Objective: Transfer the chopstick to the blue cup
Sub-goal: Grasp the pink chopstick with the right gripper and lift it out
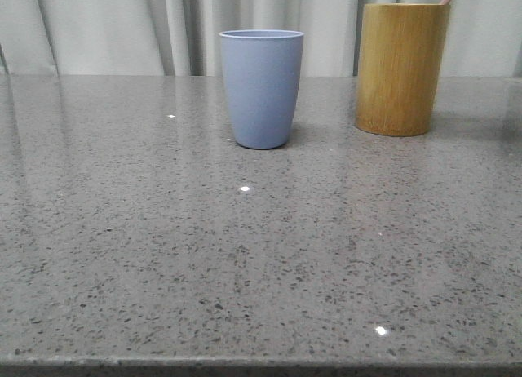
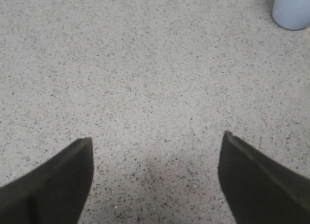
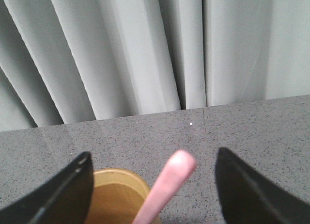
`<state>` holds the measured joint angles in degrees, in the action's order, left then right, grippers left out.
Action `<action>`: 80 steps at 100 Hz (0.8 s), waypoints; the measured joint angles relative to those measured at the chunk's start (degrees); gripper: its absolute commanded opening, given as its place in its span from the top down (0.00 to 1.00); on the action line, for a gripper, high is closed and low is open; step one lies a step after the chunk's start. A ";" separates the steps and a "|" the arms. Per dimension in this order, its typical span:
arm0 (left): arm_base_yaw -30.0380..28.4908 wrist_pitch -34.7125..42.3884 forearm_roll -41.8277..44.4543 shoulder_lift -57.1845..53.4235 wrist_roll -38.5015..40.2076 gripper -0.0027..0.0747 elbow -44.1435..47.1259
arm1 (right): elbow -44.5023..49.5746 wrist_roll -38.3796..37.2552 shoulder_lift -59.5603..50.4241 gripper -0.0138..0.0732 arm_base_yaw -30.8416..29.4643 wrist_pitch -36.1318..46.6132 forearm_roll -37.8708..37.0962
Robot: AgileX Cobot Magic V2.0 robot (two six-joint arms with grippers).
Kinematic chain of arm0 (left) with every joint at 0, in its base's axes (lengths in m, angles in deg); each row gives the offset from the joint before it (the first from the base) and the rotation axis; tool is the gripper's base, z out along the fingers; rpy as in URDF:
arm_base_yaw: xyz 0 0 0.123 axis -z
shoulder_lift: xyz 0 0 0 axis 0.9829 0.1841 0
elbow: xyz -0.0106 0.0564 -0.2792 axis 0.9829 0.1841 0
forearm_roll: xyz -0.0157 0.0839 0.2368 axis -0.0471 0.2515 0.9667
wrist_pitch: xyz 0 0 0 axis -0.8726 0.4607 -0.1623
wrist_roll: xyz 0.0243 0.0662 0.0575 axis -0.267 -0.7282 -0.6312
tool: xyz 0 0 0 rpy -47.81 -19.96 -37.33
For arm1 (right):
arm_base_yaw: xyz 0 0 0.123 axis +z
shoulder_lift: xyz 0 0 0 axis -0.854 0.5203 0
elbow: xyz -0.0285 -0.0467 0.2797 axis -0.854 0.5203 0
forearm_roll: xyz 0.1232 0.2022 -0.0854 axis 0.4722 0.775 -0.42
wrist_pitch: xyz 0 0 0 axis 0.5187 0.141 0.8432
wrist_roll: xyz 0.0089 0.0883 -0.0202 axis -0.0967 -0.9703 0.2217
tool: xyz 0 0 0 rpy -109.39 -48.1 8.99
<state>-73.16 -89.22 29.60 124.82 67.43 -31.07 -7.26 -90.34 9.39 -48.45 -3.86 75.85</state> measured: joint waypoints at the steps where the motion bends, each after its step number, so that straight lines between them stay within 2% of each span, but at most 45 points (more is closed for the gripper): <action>1: 0.00 0.00 0.00 0.00 0.00 0.30 0.00 | 0.00 0.00 0.00 0.39 0.00 0.00 0.00; 12: 0.00 0.00 0.00 0.00 0.00 0.30 0.00 | 0.00 -0.04 0.00 0.55 0.00 0.00 0.00; 29: 0.00 0.00 0.00 0.00 0.00 0.30 0.00 | 0.00 -0.13 0.00 0.70 0.00 0.00 0.09; 80: 0.00 0.00 0.00 0.00 0.00 0.30 0.00 | -0.39 -0.26 0.00 0.97 0.00 0.91 0.13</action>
<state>-73.16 -89.22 29.60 124.82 67.43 -31.07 -7.65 -90.61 9.39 -48.45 -2.95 75.98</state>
